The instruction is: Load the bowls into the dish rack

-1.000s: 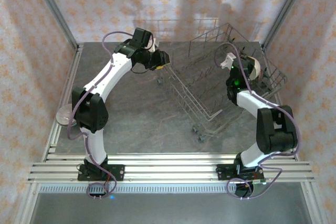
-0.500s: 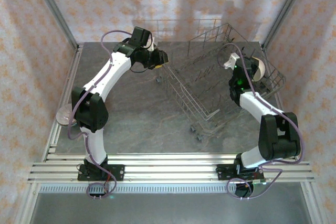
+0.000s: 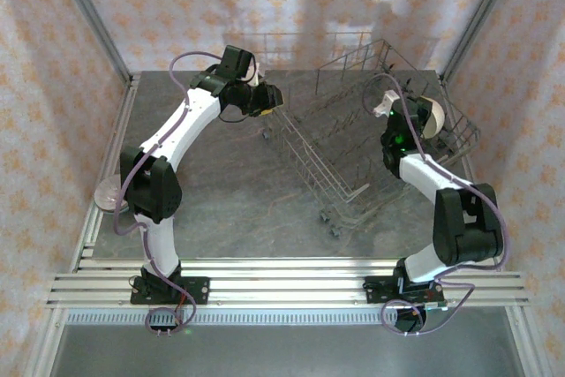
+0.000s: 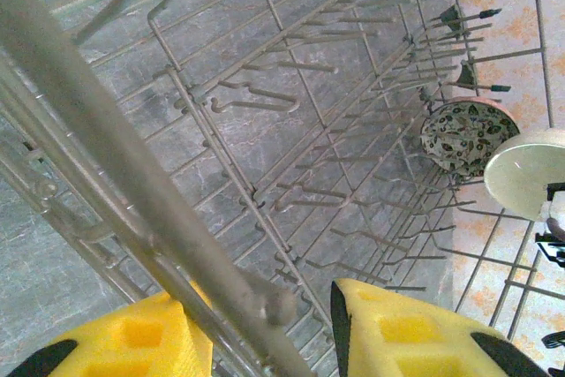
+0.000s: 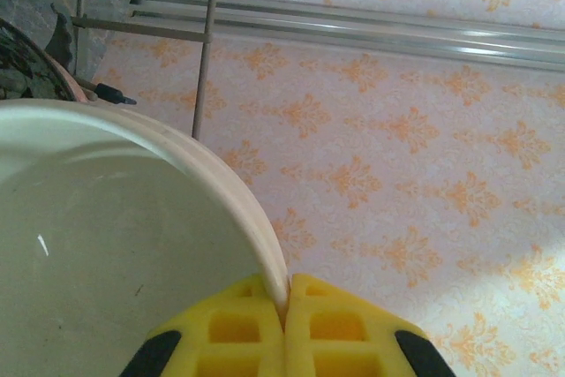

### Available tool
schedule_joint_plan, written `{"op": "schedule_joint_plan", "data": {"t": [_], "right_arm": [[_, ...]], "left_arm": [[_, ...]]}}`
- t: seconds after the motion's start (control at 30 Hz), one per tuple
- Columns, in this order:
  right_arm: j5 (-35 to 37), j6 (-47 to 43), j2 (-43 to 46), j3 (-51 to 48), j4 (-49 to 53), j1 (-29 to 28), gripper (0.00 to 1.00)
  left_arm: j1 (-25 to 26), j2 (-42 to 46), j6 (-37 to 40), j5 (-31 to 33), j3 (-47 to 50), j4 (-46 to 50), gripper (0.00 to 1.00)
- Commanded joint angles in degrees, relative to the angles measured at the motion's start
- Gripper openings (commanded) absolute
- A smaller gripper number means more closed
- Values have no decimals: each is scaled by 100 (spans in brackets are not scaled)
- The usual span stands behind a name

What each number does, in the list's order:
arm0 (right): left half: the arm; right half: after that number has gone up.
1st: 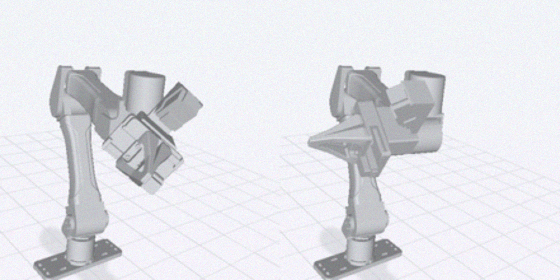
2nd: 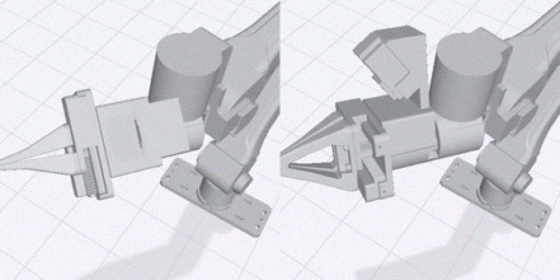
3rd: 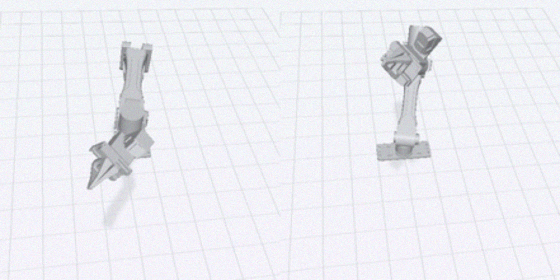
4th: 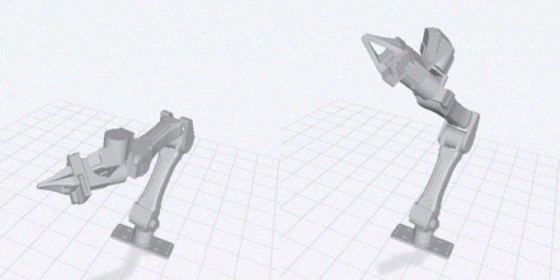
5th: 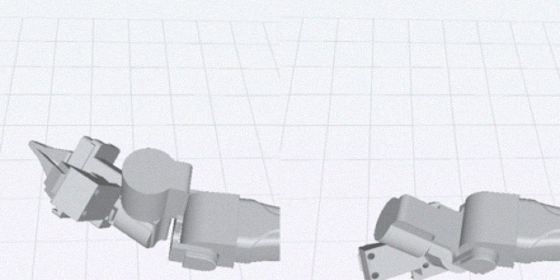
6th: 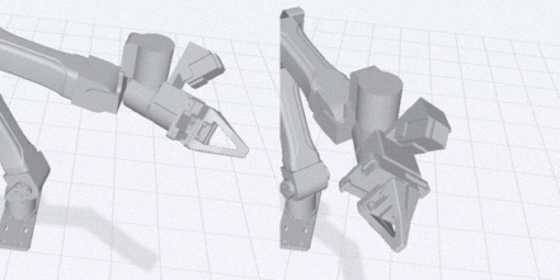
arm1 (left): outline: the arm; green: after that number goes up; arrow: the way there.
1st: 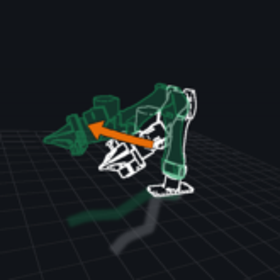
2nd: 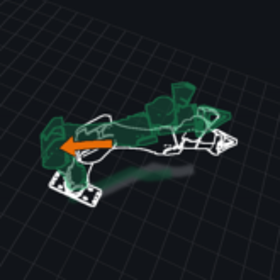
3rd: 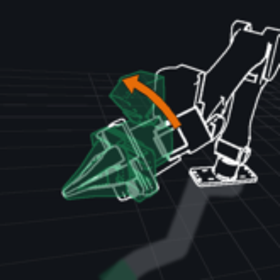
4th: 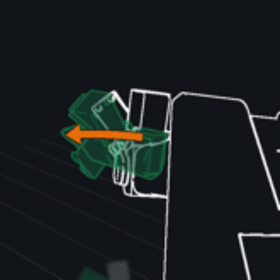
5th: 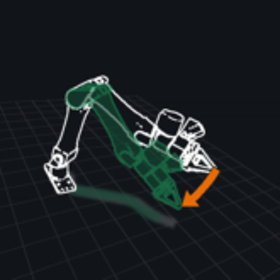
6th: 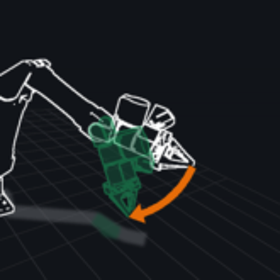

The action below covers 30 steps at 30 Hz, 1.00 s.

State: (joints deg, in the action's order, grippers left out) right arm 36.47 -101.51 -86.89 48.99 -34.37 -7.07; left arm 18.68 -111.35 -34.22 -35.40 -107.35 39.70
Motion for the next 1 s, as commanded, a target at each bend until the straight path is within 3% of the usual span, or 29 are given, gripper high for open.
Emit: {"op": "schedule_joint_plan", "data": {"t": [0.0,0.37,0.97], "right_arm": [[222,-157,-222,165,-418,-5,0],[281,-112,-464,507,-430,-338,0],[479,-202,-150,-191,-874,-717,0]], "left_arm": [[-93,328,690,33,150,-577,7],[-88,378,669,7,214,-644,6],[-87,339,565,15,220,-708,6]]}}
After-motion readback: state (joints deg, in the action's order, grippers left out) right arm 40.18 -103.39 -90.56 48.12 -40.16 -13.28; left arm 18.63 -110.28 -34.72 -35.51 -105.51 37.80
